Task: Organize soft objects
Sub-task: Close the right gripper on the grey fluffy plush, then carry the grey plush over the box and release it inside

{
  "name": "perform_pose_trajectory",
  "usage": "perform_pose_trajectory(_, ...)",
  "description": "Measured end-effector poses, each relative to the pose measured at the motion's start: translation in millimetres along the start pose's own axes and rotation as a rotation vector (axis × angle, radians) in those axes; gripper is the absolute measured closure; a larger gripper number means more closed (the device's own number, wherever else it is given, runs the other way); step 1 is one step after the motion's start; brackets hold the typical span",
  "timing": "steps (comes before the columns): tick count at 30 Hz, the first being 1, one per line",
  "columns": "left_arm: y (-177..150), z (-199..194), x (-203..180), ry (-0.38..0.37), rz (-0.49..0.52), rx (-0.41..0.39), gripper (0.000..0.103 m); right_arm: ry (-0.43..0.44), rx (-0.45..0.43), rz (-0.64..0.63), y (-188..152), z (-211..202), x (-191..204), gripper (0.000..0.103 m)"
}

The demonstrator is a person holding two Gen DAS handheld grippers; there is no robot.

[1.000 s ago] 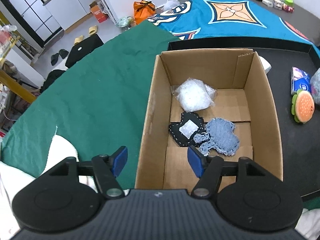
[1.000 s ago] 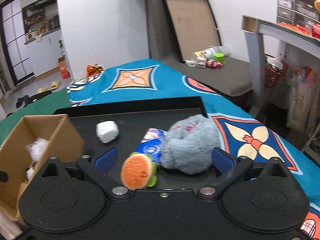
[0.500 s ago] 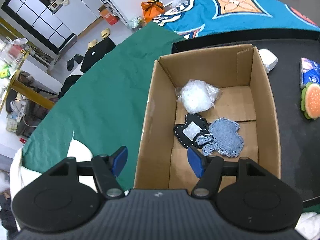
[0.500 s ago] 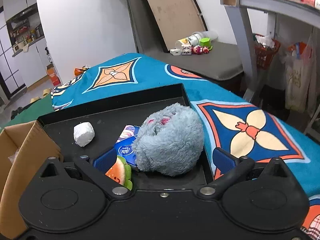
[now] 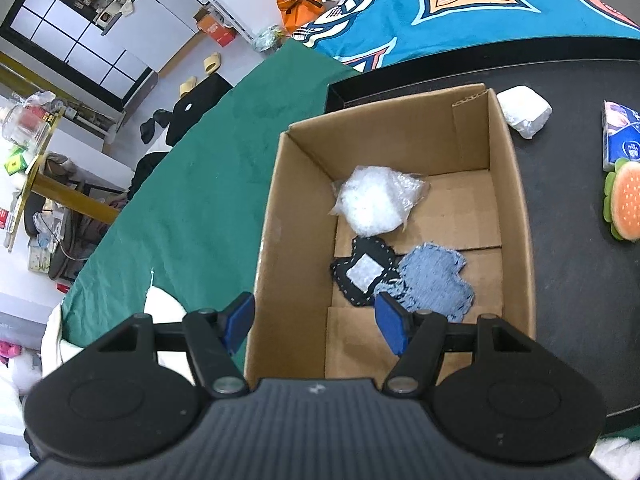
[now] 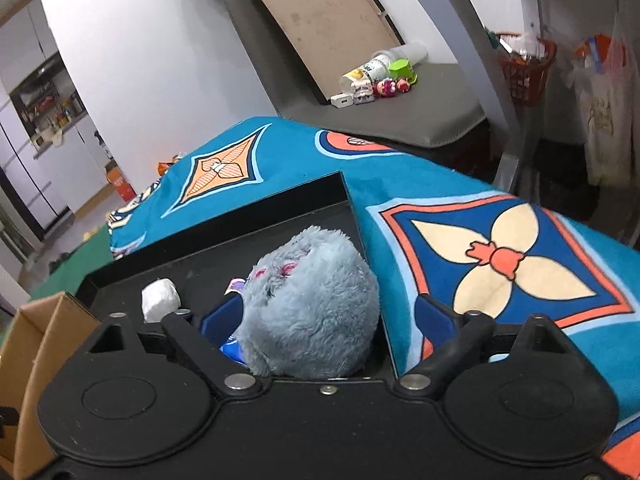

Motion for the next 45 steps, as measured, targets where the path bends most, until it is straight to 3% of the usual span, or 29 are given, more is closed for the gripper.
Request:
perform_pose_trajectory(4, 7.6, -0.3, -7.3, -0.003, 0.008, -0.002, 0.038, 0.029, 0.015, 0.013, -1.2, 6.3, -3.0, 0.034)
perform_pose_trajectory(8, 15.0, -3.7, -13.3, -0.021, 0.006, -0.014, 0.038, 0.002, 0.007, 0.001, 0.2, 4.6, -7.2, 0.052)
perform_pose_trajectory(13, 17.5, -5.3, -18.9, -0.029, 0.030, -0.029, 0.038, 0.007, 0.005, 0.019, 1.6, -0.5, -12.8, 0.061)
perform_pose_trajectory(14, 15.9, -4.4, -17.6, -0.027, 0.034, -0.029, 0.038, 0.011, -0.003, 0.010, 1.9, -3.1, -11.2, 0.071)
perform_pose_trajectory(28, -2.1, -2.8, 24.2, -0.131, -0.083, -0.072, 0.038, -0.025, -0.022, -0.074, 3.3, -31.3, 10.5, 0.071)
perform_pose_trajectory(45, -14.0, 5.8, 48.7, -0.315, -0.146, -0.129, 0.038, -0.037, -0.079, -0.227, 7.2, -77.5, 84.3, 0.071)
Point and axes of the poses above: each gripper's, at about its wrist camera, not at the fingertips, and z roughly the way its jaws point, x to its left, y to its top, the point moved 6 cm from there along z, roughly the way its jaws point, and after that the axes turned 1 degree about -x, right-handed, at the moved point
